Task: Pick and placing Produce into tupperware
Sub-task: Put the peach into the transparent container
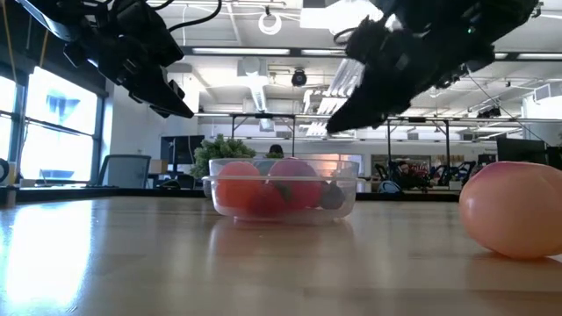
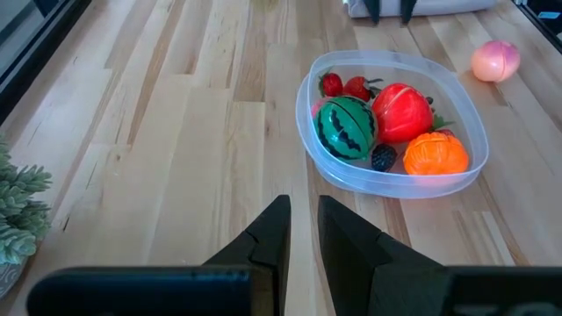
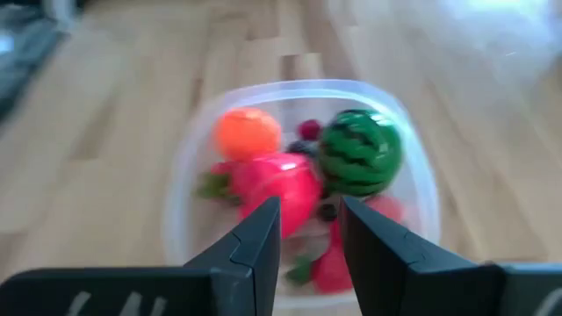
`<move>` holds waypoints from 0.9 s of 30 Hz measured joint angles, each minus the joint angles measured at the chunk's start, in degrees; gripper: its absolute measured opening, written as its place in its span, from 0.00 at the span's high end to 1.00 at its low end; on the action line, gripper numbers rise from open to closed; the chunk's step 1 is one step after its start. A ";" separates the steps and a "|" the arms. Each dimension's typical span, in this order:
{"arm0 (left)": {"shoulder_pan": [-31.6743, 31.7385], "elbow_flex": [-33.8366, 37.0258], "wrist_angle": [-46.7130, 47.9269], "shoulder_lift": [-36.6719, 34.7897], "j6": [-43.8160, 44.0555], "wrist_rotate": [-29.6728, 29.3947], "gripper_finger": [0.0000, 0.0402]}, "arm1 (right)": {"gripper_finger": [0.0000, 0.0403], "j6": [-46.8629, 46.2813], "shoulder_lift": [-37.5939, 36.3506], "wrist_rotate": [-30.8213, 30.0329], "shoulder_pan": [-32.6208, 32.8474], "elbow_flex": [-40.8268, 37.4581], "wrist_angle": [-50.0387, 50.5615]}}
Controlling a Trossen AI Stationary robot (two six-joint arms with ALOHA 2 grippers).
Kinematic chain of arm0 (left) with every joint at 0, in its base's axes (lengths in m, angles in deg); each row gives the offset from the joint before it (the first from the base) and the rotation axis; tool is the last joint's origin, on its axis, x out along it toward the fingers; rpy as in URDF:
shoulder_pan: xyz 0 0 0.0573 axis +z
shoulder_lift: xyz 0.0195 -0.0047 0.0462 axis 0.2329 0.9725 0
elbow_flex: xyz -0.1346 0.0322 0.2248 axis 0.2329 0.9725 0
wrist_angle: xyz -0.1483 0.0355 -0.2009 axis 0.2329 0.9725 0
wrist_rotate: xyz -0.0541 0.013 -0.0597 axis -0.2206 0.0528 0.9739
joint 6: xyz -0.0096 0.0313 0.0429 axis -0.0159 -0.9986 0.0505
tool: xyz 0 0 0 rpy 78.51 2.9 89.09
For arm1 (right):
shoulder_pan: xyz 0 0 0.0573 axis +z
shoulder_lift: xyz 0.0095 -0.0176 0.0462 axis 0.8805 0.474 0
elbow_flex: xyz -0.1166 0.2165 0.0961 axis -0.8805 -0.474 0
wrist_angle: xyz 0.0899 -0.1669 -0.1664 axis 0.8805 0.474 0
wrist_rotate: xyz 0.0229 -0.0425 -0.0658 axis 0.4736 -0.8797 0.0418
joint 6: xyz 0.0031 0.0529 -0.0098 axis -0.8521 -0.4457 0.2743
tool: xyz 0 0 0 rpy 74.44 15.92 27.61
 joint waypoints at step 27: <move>0.01 0.00 0.00 0.02 0.00 -0.01 0.87 | 0.73 -41.43 -3.86 -24.13 35.97 0.04 9.68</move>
